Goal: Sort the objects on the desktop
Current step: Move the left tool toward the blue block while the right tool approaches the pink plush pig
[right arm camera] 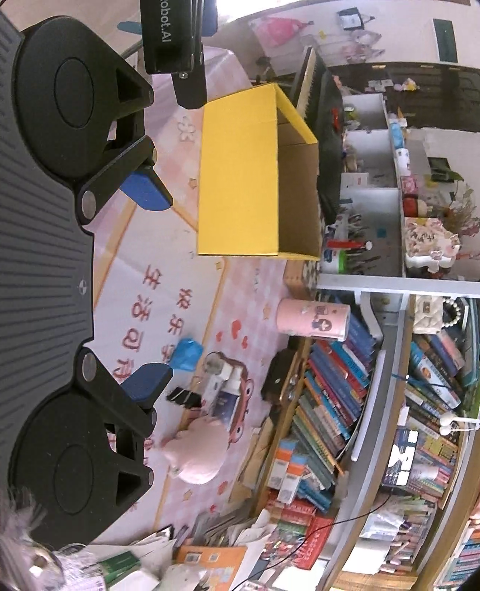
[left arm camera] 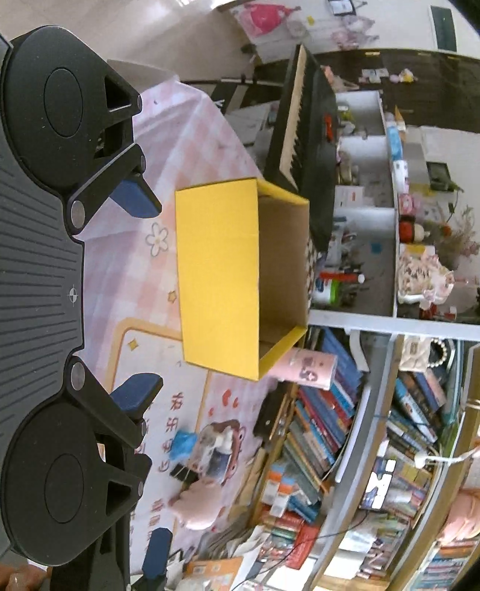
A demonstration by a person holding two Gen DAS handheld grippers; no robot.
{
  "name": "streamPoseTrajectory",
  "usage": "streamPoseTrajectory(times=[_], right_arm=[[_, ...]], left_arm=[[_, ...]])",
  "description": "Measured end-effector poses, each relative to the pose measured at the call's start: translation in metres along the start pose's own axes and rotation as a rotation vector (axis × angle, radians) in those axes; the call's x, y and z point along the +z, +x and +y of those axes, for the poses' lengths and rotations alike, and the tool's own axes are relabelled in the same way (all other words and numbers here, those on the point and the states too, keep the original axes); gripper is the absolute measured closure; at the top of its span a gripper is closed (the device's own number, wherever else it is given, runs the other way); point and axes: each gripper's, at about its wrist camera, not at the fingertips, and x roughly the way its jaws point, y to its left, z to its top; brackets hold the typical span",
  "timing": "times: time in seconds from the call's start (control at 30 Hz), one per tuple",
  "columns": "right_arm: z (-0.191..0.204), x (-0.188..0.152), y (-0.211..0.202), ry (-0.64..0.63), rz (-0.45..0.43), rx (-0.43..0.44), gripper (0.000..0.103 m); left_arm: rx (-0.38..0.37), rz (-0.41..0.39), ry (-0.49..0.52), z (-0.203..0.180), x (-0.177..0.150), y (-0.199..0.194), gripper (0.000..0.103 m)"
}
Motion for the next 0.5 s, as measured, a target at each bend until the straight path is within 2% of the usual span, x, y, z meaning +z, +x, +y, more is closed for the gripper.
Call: streamPoseTrajectory(times=[0.5], right_arm=[[-0.003, -0.030, -0.019, 0.087, 0.110, -0.063, 0.013]], left_arm=[[-0.077, 0.087, 0.035, -0.002, -0.023, -0.004, 0.010]])
